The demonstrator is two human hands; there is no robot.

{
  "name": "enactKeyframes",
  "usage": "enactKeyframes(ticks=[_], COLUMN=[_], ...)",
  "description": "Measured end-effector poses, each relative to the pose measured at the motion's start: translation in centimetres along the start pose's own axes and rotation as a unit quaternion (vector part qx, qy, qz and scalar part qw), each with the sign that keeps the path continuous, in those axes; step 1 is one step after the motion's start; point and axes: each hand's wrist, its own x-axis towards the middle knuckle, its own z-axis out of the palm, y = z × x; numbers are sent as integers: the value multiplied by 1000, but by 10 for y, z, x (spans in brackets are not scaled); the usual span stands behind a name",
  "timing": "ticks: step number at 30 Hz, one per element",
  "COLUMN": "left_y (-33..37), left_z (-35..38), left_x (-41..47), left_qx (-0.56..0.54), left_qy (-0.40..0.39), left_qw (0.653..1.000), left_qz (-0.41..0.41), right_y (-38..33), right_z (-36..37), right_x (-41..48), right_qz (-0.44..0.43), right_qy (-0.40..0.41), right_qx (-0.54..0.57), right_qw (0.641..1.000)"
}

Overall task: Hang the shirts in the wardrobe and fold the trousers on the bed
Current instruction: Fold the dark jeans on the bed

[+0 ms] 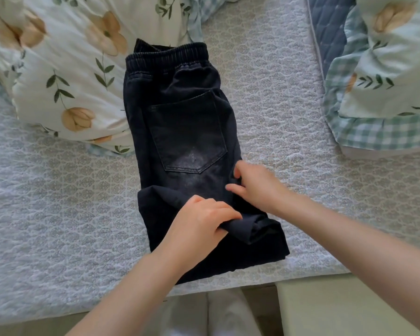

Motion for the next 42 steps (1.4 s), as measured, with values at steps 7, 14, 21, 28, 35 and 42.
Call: enactKeyframes(ticks=[7, 14, 21, 28, 35, 42], left_y=[-13, -60, -91, -148, -176, -185], left_z=[3, 23, 13, -28, -41, -32], left_x=[47, 86, 30, -40, -43, -38], left_qx=[18, 101, 236, 381, 428, 441], left_qy=[13, -31, 16, -188, -246, -242], left_qw=[994, 967, 968, 873, 835, 826], left_qz=[-107, -233, -87, 239, 243, 254], right_y=[13, 45, 62, 86, 73, 73], right_z=[-26, -16, -6, -13, 4, -5], right_x=[15, -2, -24, 18, 37, 67], right_qz=[191, 115, -425, -452, -484, -527], right_qy=[-241, -19, 96, 45, 77, 77], right_qx=[423, 287, -350, -561, -563, -526], right_qw=[852, 951, 829, 691, 666, 663])
